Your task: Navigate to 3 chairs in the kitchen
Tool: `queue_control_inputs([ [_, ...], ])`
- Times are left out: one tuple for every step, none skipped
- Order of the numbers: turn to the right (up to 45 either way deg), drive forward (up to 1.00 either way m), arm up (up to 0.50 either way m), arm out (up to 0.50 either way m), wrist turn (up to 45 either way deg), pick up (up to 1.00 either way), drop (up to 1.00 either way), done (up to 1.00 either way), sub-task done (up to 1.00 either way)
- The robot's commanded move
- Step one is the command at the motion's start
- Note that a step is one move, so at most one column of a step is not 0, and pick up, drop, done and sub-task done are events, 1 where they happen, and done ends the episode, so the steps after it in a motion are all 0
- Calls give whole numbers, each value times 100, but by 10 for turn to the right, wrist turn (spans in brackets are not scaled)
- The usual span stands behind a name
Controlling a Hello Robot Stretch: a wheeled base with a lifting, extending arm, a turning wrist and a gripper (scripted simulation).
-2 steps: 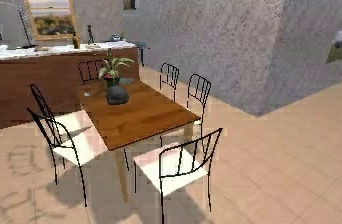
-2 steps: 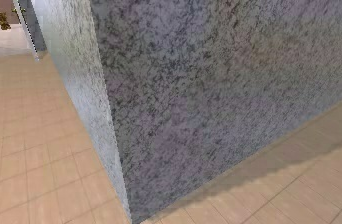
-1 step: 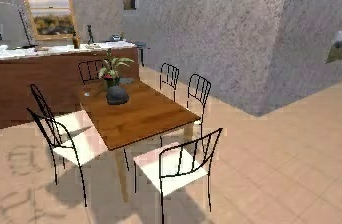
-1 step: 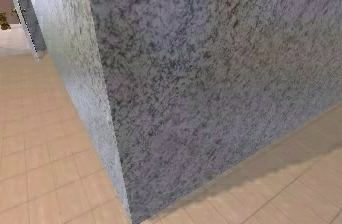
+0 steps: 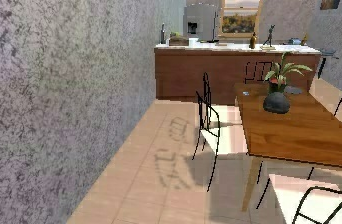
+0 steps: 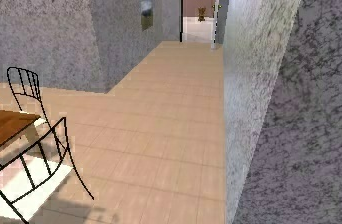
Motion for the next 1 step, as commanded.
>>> queue_control_inputs([
  [-30,0,0,0,0,0,0,0,0],
])
